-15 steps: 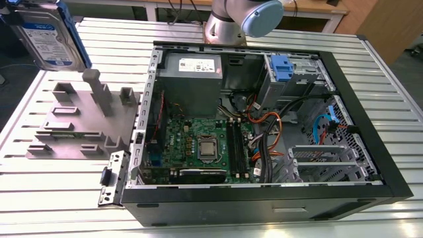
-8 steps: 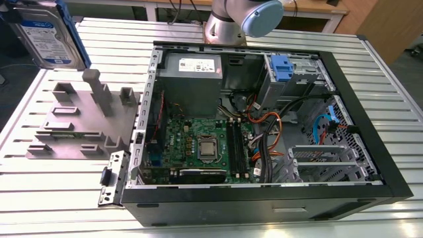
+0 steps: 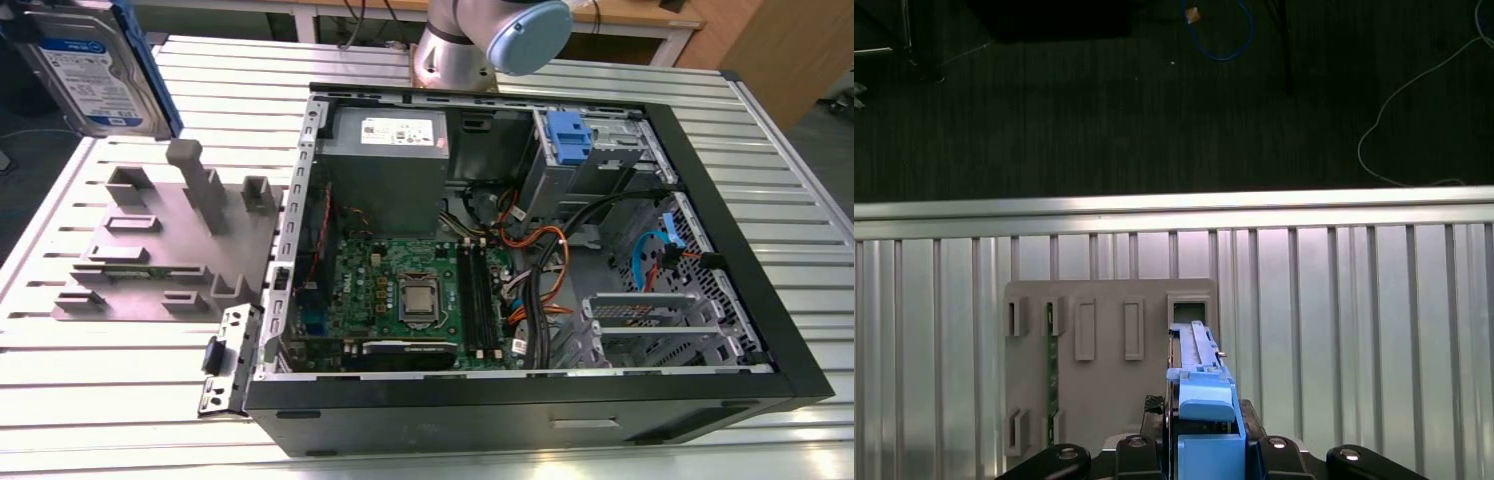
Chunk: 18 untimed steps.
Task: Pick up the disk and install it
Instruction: 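Pick up the disk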
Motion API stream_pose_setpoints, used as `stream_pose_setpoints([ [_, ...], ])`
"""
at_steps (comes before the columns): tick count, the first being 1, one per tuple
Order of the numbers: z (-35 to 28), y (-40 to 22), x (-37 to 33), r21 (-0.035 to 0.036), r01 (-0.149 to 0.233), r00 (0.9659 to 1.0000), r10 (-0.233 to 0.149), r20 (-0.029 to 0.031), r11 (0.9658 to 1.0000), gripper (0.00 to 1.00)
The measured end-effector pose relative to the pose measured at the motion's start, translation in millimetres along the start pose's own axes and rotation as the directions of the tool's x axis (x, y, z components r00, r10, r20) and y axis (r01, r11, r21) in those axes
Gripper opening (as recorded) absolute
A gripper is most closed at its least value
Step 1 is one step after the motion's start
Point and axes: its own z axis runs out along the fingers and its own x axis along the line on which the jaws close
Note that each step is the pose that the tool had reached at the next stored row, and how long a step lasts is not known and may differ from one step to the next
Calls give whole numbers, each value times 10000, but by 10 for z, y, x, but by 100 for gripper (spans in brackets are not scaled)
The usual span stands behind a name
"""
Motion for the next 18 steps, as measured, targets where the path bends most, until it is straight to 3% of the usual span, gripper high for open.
stream_pose_setpoints([
  [18, -36, 0, 0, -1, 0, 10000, 0, -1, 10000, 36],
])
